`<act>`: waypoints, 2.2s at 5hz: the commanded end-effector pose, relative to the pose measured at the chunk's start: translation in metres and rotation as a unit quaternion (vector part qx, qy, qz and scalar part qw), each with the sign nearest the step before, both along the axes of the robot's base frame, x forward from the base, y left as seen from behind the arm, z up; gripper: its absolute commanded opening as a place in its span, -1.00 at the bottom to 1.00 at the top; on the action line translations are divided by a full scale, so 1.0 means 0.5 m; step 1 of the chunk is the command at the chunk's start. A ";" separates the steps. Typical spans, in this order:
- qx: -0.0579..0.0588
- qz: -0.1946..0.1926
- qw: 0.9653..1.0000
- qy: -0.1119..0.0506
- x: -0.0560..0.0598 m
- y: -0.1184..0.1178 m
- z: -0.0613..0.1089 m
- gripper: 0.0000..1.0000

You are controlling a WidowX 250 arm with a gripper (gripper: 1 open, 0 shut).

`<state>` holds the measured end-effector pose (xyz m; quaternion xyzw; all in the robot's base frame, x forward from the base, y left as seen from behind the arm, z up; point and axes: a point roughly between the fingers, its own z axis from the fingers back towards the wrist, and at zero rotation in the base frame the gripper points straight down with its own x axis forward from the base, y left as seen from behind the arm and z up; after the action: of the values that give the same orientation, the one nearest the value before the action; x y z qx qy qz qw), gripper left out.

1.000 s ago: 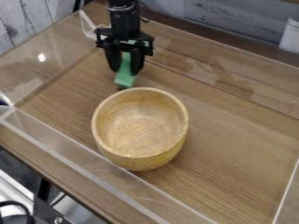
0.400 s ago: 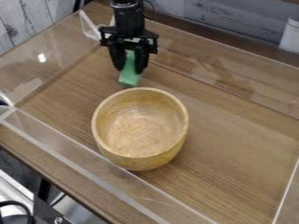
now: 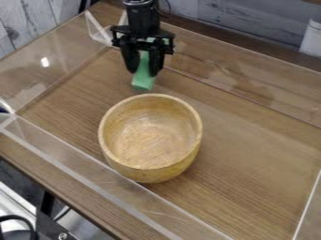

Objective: Remove the green block from inside the brown bowl and put it on the table

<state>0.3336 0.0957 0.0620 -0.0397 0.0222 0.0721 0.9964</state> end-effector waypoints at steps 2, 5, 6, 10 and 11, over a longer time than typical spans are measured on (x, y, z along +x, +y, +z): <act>0.016 0.002 0.999 -0.042 0.031 0.020 0.044 -1.00; 0.017 0.022 0.998 -0.047 0.026 0.058 0.064 1.00; 0.016 0.026 0.997 -0.064 0.023 0.062 0.098 1.00; 0.029 0.029 0.999 -0.026 0.024 0.067 0.006 1.00; 0.028 0.031 0.999 -0.028 0.023 0.067 0.007 1.00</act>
<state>0.3389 0.1278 0.0479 -0.0230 0.0174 0.1054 0.9940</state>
